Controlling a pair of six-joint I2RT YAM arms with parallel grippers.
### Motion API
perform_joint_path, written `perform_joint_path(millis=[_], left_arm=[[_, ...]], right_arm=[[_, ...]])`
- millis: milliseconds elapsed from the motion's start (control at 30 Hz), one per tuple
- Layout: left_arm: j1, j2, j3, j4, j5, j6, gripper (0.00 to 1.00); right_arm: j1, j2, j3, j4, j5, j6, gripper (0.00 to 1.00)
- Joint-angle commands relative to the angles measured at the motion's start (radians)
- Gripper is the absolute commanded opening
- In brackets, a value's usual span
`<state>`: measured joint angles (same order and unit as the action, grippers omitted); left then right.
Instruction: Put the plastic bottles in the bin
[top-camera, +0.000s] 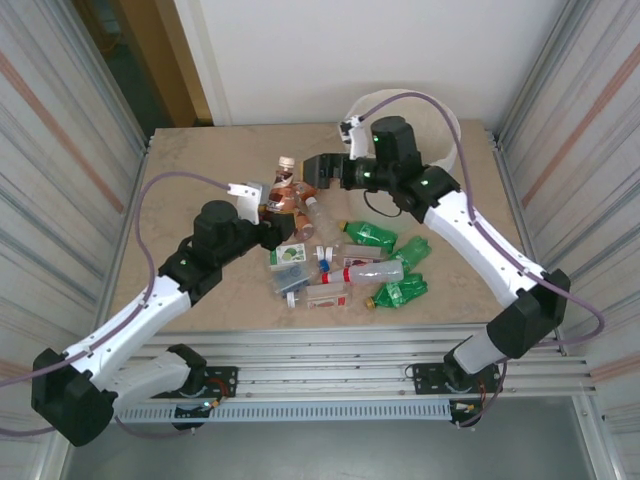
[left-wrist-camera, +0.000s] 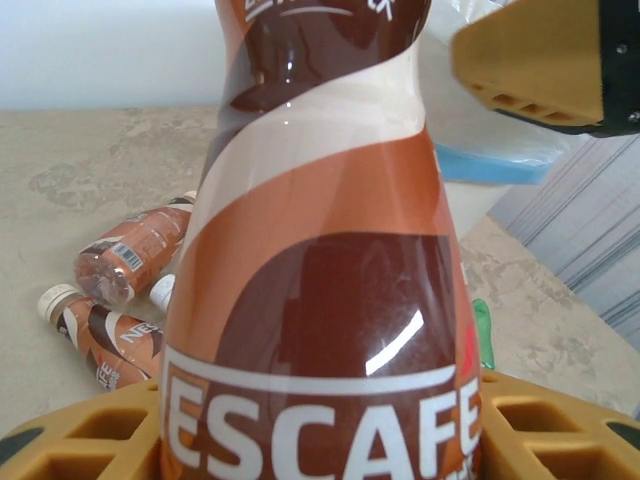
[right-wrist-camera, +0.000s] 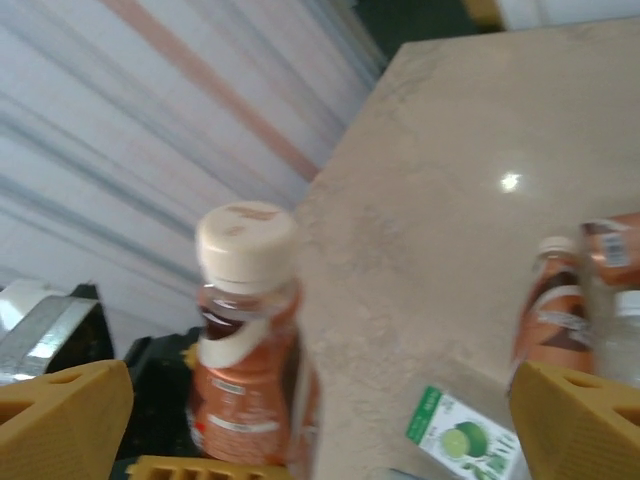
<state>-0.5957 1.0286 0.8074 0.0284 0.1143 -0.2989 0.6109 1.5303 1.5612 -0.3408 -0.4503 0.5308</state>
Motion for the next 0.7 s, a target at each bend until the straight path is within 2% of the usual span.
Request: perform_joint_path(millis=[0, 333, 533, 600, 667], left_arm=[[-0.022, 0.007, 0.026, 0.052, 0.027, 0.039, 0.53], [-0.040, 0.020, 0.034, 0.077, 0.038, 0.036, 0.53], [-0.043, 0.028, 0.037, 0.079, 0.034, 0.033, 0.55], [-0.042, 0.027, 0.036, 0.077, 0.026, 0.031, 0.62], [-0.042, 0.024, 0.038, 0.075, 0.019, 0.026, 0.78]], right_arm=[[0.036, 0.033, 0.051, 0.049, -0.049, 0.024, 0.89], [0.075, 0.124, 0.112, 0.023, -0.048, 0.026, 0.55], [0.087, 0.135, 0.119, -0.003, -0.033, 0.015, 0.30], [0.088, 0.136, 0.123, -0.011, -0.029, 0.014, 0.19], [0.088, 0.138, 0.134, -0.027, -0.016, 0.012, 0.09]])
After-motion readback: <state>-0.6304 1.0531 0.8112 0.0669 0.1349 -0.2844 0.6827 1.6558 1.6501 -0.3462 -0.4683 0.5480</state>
